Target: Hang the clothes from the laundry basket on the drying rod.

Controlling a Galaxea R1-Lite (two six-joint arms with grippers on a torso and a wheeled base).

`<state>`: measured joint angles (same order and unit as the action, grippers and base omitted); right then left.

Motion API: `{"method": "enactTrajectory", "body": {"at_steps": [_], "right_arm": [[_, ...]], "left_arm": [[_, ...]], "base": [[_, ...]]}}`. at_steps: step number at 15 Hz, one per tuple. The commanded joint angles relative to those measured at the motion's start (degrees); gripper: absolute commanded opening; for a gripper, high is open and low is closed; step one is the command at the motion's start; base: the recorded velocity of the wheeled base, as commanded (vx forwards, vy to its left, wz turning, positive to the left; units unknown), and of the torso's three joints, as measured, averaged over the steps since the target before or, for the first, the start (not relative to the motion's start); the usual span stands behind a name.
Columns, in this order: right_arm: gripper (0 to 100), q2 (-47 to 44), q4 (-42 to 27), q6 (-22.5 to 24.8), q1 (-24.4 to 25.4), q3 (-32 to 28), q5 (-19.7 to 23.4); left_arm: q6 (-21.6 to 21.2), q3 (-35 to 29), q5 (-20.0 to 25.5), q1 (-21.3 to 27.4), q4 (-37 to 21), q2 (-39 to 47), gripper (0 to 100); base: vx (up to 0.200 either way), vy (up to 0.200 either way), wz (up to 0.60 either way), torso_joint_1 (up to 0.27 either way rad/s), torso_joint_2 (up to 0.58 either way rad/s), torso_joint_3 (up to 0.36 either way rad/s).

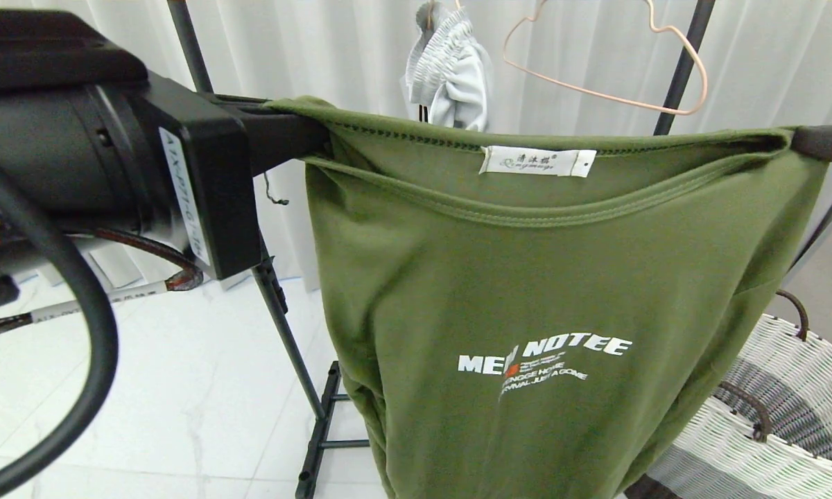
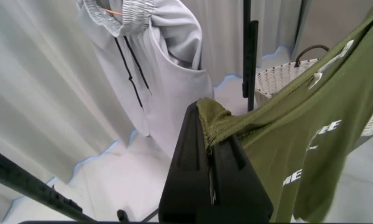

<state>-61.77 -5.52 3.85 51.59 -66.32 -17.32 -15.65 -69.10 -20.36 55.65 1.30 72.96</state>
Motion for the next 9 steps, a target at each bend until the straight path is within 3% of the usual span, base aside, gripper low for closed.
{"method": "enactTrajectory", "body": {"at_steps": [1,6,7,9], "right_arm": [[100,-0.11,-0.01,0.10,0.00,0.14,0.01],[100,2.71,-0.63,0.19,-0.26,4.18,-0.34],[100,2.71,-3.44,0.19,-1.49,4.18,-0.69],[100,2.88,-17.15,1.42,-9.14,3.74,-2.98]], "left_arm": [[0.01,0.01,-0.03,-0.02,0.01,-0.01,0],[-0.17,1.24,-0.30,-4.59,0.01,-0.28,0],[-0.17,1.51,-0.30,-4.59,0.01,-0.71,0],[-0.17,2.30,-0.30,-4.59,0.01,-1.15,0]], "base": [[0.000,0.000,0.00,0.000,0.00,0.000],[0.000,0.000,0.00,0.000,0.00,0.000],[0.000,0.000,0.00,0.000,0.00,0.000],[0.000,0.000,0.00,0.000,0.00,0.000]]}}
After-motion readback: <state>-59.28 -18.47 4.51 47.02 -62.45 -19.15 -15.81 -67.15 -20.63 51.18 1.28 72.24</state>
